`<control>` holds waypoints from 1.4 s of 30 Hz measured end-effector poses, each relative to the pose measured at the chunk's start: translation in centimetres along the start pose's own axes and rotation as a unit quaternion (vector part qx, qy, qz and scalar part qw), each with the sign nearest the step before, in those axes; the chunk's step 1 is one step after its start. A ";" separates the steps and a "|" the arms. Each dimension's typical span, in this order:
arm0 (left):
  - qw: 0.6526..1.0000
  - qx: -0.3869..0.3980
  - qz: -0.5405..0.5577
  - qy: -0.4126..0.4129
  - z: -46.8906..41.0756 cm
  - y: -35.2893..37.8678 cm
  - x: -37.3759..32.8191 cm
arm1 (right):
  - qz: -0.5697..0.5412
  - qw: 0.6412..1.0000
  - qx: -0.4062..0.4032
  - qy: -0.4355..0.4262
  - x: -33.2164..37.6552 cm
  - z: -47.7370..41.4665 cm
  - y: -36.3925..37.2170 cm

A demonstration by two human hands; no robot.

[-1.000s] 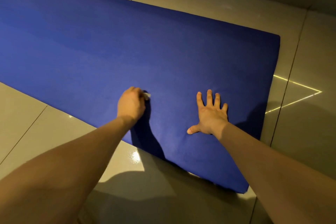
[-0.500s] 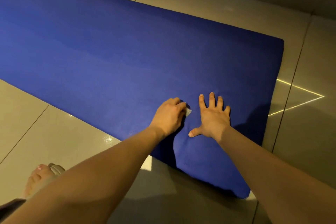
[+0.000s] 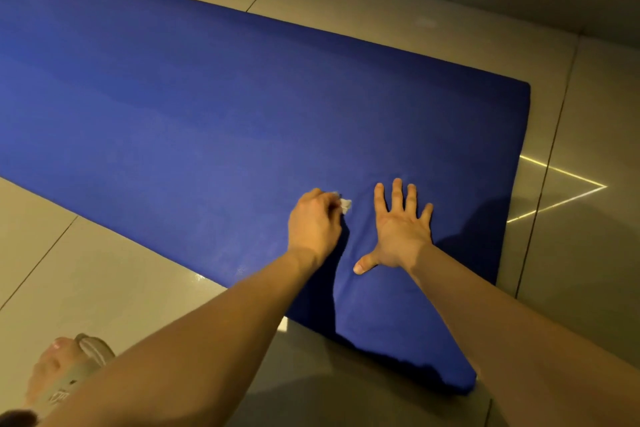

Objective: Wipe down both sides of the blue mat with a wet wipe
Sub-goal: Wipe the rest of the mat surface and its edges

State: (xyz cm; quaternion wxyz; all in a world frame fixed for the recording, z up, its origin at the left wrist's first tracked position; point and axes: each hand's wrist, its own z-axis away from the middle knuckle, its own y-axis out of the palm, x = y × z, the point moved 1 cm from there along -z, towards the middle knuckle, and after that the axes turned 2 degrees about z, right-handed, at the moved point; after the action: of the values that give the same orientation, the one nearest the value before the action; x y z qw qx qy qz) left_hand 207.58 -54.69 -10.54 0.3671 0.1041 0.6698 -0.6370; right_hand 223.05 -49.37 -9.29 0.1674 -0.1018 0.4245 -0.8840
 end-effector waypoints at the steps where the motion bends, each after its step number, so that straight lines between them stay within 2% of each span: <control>1: 1.000 0.016 -0.002 0.026 0.1 0.4 -0.8 | 0.001 1.000 0.002 0.000 0.0 0.0 0.0; 4: 0.991 0.055 -0.045 0.110 -0.4 0.5 -1.1 | 0.008 1.000 0.005 -0.003 -0.1 0.0 -0.1; 6: 0.983 0.048 -0.102 0.146 -1.7 -0.8 0.2 | 0.010 1.000 0.010 -0.003 0.0 0.0 -0.2; 8: 0.989 -0.002 -0.117 0.095 -3.6 -2.8 2.0 | 0.011 1.000 0.013 -0.002 0.0 0.0 -0.2; 10: 0.991 -0.043 -0.129 -0.013 -5.5 -4.9 4.2 | 0.011 1.000 0.012 -0.002 0.0 0.0 -0.2; 12: 0.985 -0.075 -0.098 -0.123 -6.1 -5.9 5.6 | 0.012 1.000 0.013 -0.002 0.0 0.0 -0.3; 13: 0.981 -0.088 -0.081 -0.152 -5.8 -5.7 5.4 | 0.013 1.000 0.013 -0.002 0.0 -0.1 -0.2; 14: 0.981 -0.094 -0.072 -0.156 -5.1 -5.0 4.5 | 0.014 1.000 0.011 -0.003 0.0 -0.1 -0.2; 16: 0.990 -0.084 -0.040 -0.109 -3.1 -2.6 1.9 | 0.014 1.000 0.010 -0.003 0.0 -0.1 -0.2; 19: 0.999 -0.016 0.000 -0.042 -1.1 0.7 -1.8 | 0.014 1.000 0.016 -0.002 0.1 -0.2 -0.3; 24: 0.997 0.019 -0.073 0.032 -3.3 0.3 -2.3 | 0.017 1.000 0.018 -0.002 0.1 -0.1 -0.4; 26: 0.995 -0.005 -0.096 0.011 -5.3 -1.2 -1.3 | 0.014 1.000 0.022 -0.003 0.2 -0.1 -0.5; 29: 0.984 -0.052 -0.150 -0.080 -8.6 -4.5 2.0 | 0.020 0.999 0.025 -0.003 0.2 0.0 -0.8; 32: 0.980 -0.068 -0.111 -0.149 -8.6 -6.0 4.2 | 0.020 0.999 0.029 -0.002 0.3 -0.1 -0.8; 35: 0.992 -0.054 -0.065 -0.091 -6.3 -4.0 2.7 | 0.022 0.999 0.028 0.000 0.4 -0.2 -0.9; 38: 0.999 0.009 -0.037 0.017 -4.2 -1.0 -1.0 | 0.026 0.999 0.036 0.004 0.5 -0.3 -1.0; 40: 0.995 0.038 -0.039 0.086 -3.9 0.1 -3.1 | 0.031 0.999 0.040 0.006 0.6 -0.4 -1.1; 42: 0.990 0.047 -0.066 0.119 -4.8 0.2 -3.6 | 0.030 0.999 0.043 0.009 0.4 -0.3 -1.1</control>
State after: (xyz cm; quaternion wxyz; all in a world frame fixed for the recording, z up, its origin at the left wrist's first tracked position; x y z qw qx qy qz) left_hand 208.54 -49.07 -8.87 0.2367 0.1515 0.6837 -0.6735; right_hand 222.35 -48.70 -8.58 0.1944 -0.0734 0.3901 -0.8970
